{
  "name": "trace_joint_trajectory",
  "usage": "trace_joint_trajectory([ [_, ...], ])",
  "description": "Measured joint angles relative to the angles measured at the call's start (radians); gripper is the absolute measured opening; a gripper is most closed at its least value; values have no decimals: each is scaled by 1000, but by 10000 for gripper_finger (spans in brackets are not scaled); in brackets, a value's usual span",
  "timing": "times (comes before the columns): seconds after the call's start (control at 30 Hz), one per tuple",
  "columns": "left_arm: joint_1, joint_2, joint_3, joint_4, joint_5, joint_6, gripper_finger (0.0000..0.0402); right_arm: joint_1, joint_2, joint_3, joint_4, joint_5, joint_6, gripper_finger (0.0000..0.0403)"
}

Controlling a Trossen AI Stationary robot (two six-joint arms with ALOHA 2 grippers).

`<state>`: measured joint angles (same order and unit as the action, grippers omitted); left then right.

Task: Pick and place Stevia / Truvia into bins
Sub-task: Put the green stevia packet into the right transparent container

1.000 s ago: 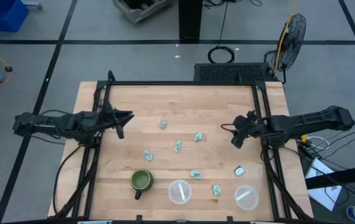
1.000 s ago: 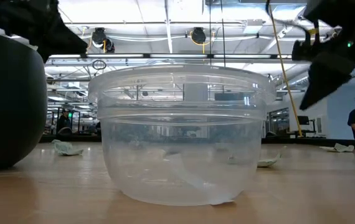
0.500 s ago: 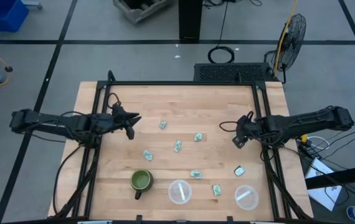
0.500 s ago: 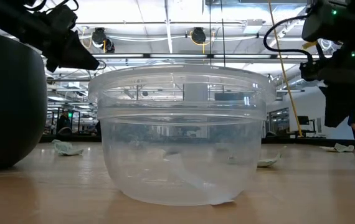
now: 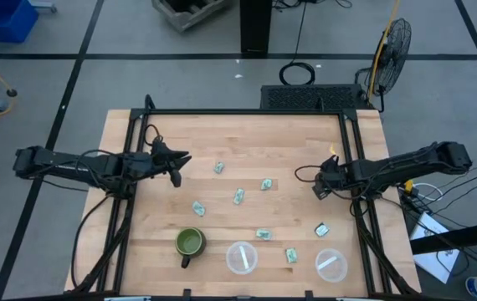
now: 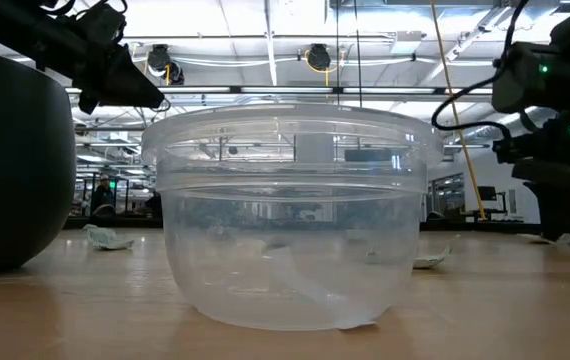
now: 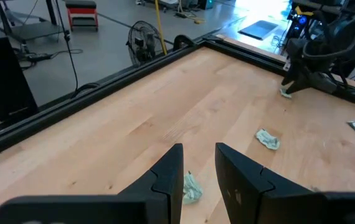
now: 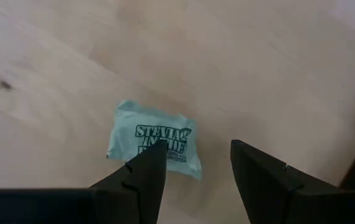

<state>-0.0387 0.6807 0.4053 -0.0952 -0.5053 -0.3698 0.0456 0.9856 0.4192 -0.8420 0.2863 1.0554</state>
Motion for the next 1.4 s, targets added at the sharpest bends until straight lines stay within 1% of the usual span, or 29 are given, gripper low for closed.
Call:
trace_joint_trajectory([
  [0.37, 0, 0, 0, -2, 3, -2, 97, 0, 1, -1, 64, 25, -30, 171],
  [0.5, 0, 0, 0, -5, 3, -2, 97, 0, 1, -1, 72, 30, -70, 171],
  [0.63, 0, 0, 0, -6, 3, -2, 97, 0, 1, -1, 101, 82, -110, 171],
  [0.77, 0, 0, 0, -6, 3, -2, 97, 0, 1, -1, 122, 73, -113, 168],
  [0.93, 0, 0, 0, -9, 3, -2, 97, 0, 1, -1, 126, 76, -99, 144],
  [1.23, 0, 0, 0, -14, 3, -2, 97, 0, 1, -1, 112, 79, -72, 75],
  [1.4, 0, 0, 0, -14, 7, -5, 97, 0, 1, -3, 117, 79, -71, 45],
])
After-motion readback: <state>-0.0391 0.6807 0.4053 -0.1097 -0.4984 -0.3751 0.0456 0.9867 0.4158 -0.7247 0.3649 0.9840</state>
